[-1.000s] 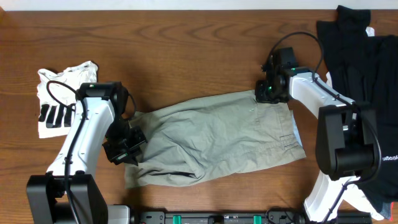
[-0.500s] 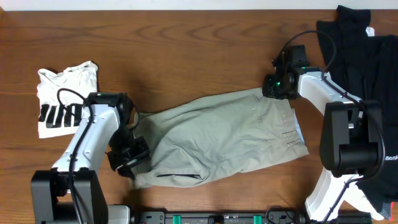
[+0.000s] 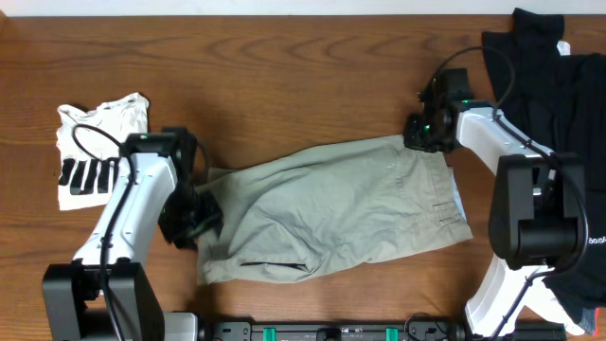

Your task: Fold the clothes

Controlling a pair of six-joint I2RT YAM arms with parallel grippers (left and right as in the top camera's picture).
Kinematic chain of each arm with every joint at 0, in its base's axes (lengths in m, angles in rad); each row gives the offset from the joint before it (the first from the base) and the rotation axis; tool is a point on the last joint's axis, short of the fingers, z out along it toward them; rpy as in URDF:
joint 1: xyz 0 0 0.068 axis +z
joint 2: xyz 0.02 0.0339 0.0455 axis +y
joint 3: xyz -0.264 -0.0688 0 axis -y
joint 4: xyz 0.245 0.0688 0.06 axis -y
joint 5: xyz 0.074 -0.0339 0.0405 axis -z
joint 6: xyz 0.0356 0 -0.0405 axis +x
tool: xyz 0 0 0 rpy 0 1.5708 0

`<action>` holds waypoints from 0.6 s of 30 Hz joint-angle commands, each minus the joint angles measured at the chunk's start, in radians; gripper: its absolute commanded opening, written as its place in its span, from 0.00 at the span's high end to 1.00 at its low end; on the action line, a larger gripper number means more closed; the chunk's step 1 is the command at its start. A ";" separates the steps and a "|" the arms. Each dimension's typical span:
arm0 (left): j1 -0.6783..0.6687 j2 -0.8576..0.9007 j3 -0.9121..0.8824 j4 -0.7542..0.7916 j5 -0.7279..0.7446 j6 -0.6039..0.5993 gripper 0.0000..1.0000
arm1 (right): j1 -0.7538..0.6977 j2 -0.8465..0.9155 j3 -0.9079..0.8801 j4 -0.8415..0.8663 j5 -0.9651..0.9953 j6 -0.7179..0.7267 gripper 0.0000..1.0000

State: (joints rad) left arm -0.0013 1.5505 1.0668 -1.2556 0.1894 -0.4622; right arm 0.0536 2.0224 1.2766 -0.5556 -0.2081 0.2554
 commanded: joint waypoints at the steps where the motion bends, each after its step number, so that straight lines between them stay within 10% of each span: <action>1: 0.005 -0.001 0.021 0.101 -0.056 -0.036 0.36 | -0.043 0.078 -0.044 -0.041 0.145 -0.018 0.87; 18: 0.000 0.225 0.004 0.419 -0.007 0.121 0.42 | -0.049 0.078 -0.044 -0.089 0.145 -0.018 0.86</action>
State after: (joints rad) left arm -0.0017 1.7409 1.0740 -0.8440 0.2218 -0.3672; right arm 0.0235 2.0224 1.2881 -0.6056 -0.1879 0.2520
